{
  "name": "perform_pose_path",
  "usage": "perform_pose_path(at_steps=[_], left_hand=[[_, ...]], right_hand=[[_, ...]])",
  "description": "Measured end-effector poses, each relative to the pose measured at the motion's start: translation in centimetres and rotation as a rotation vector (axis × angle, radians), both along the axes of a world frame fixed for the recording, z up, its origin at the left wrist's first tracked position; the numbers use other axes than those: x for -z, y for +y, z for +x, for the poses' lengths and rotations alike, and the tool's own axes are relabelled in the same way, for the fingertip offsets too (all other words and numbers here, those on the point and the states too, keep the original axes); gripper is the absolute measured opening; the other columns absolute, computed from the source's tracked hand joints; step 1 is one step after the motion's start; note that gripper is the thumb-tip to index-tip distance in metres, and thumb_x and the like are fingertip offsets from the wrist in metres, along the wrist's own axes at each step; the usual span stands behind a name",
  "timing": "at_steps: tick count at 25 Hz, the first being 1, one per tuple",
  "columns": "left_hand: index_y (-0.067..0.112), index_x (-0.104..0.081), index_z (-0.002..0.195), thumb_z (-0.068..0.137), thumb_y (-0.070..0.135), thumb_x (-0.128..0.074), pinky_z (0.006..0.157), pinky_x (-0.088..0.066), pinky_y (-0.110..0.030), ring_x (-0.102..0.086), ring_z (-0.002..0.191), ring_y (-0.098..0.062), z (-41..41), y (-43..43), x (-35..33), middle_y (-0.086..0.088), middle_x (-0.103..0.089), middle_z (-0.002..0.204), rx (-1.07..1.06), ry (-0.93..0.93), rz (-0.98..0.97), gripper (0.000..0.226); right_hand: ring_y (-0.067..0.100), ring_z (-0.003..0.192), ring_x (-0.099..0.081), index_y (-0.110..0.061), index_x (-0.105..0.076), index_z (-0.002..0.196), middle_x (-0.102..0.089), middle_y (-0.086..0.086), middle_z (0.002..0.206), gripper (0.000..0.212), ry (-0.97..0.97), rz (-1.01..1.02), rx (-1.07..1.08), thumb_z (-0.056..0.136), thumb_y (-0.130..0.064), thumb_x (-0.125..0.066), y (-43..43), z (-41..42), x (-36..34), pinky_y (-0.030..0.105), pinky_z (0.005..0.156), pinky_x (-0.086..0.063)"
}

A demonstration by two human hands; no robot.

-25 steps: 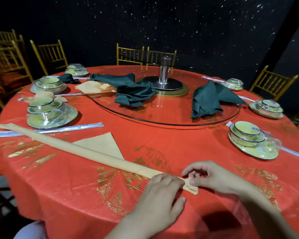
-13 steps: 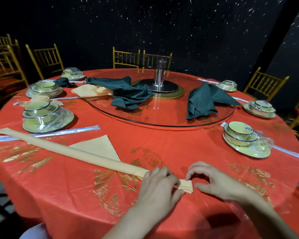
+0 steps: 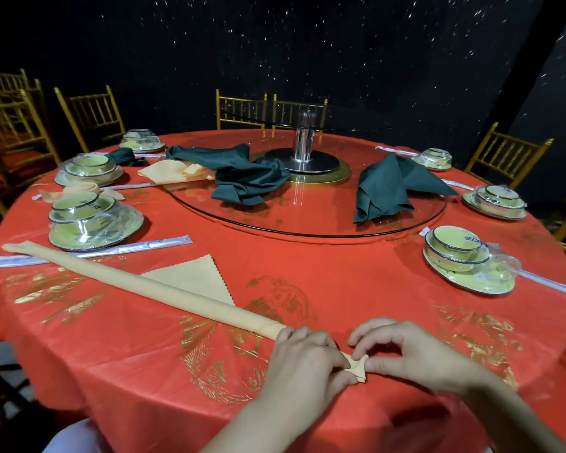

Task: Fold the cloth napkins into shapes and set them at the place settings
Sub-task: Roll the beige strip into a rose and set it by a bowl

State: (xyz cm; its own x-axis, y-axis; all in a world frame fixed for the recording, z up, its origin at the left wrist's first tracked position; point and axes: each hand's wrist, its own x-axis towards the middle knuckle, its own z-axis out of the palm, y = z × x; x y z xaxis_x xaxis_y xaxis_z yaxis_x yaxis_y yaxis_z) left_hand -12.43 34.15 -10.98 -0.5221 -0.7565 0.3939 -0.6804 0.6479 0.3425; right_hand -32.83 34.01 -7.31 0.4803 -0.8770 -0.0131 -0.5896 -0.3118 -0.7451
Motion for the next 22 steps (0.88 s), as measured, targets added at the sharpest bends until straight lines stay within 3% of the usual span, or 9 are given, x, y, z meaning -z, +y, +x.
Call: perform_pose_path(at_steps=[3, 5, 9, 13, 17, 22], left_hand=[[0.035, -0.071, 0.09, 0.076, 0.06, -0.055, 0.084, -0.035, -0.033, -0.053, 0.09, -0.01, -0.1, -0.5, -0.9, 0.015, -0.059, 0.09, -0.012, 0.016, 0.116, 0.033], [0.031, -0.069, 0.1, 0.078, 0.052, -0.065, 0.09, -0.027, -0.032, -0.046, 0.102, -0.01, -0.1, -0.6, -0.8, 0.012, -0.056, 0.103, -0.023, 0.008, 0.202, 0.031], [0.03, -0.07, 0.103, 0.073, 0.06, -0.058, 0.089, -0.027, -0.03, -0.047, 0.102, -0.013, 0.1, -0.6, -0.3, 0.011, -0.055, 0.1, 0.023, 0.048, 0.211, 0.045], [0.026, -0.067, 0.101, 0.061, 0.072, -0.045, 0.091, -0.03, -0.025, -0.05, 0.098, -0.011, 0.2, 0.1, 0.1, 0.011, -0.054, 0.099, 0.011, 0.136, 0.175, 0.065], [0.028, -0.064, 0.074, 0.064, 0.063, -0.047, 0.085, -0.033, -0.024, -0.051, 0.091, -0.008, -0.7, 0.1, 0.3, 0.015, -0.055, 0.094, -0.083, 0.197, 0.15, 0.041], [0.03, -0.063, 0.054, 0.061, 0.052, -0.052, 0.075, -0.036, -0.018, -0.052, 0.077, -0.002, -1.5, 0.4, 1.5, 0.021, -0.057, 0.078, -0.189, 0.232, 0.058, 0.025]], right_hand=[[0.009, 0.1, -0.059, -0.034, -0.071, 0.085, -0.067, -0.017, 0.099, 0.015, -0.032, -0.035, -0.029, 0.076, -0.022, -0.071, -0.2, 0.4, 0.2, 0.017, 0.087, -0.043], [0.01, 0.097, -0.06, -0.036, -0.07, 0.079, -0.068, -0.013, 0.096, 0.013, -0.069, -0.01, -0.024, 0.073, -0.024, -0.067, -0.2, 0.4, 0.2, 0.02, 0.087, -0.045], [0.007, 0.081, -0.057, -0.033, -0.07, 0.077, -0.067, -0.007, 0.083, 0.01, -0.061, 0.017, 0.015, 0.069, -0.027, -0.066, -0.5, 0.1, 0.5, 0.02, 0.082, -0.043], [0.005, 0.07, -0.049, -0.023, -0.067, 0.085, -0.063, -0.007, 0.075, 0.016, -0.073, 0.085, 0.008, 0.077, -0.01, -0.07, -1.2, 0.6, 0.6, 0.02, 0.072, -0.043], [0.007, 0.066, -0.044, -0.022, -0.057, 0.082, -0.058, -0.007, 0.07, 0.016, -0.037, 0.147, -0.025, 0.077, -0.013, -0.07, -2.1, 1.2, 0.1, 0.025, 0.065, -0.039], [0.007, 0.066, -0.045, -0.019, -0.065, 0.088, -0.063, -0.008, 0.07, 0.013, -0.053, 0.19, -0.019, 0.08, -0.01, -0.072, -2.0, 0.9, 0.1, 0.019, 0.065, -0.038]])
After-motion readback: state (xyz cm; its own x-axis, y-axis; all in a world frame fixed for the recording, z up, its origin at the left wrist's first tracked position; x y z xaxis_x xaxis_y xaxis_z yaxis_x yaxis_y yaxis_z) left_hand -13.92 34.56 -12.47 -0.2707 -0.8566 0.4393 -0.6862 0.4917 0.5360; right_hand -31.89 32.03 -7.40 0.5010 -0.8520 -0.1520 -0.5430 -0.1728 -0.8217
